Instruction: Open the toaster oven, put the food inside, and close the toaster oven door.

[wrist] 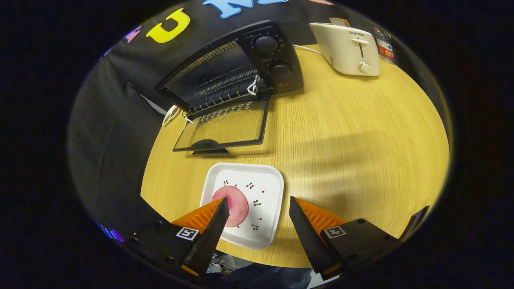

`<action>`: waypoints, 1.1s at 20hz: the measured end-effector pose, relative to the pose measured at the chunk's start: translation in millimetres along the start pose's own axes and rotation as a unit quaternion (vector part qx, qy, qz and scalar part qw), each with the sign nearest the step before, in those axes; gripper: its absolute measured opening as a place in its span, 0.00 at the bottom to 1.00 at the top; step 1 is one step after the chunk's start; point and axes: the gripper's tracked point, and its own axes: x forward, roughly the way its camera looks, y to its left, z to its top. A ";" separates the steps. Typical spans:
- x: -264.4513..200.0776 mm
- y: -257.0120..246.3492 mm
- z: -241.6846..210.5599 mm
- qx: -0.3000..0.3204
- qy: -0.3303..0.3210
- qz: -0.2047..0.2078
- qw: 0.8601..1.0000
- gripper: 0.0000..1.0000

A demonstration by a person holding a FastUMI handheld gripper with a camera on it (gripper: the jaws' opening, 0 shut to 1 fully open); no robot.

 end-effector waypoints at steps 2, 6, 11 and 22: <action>3.9 -3.4 -13.6 -0.008 0.033 -0.007 0.999 0.97; 7.7 1.5 -18.9 0.001 0.071 0.006 0.997 0.85; 5.4 -23.0 -16.4 0.005 0.100 -0.012 0.995 0.34; 2.4 -24.0 -10.2 0.081 0.087 0.069 0.991 0.02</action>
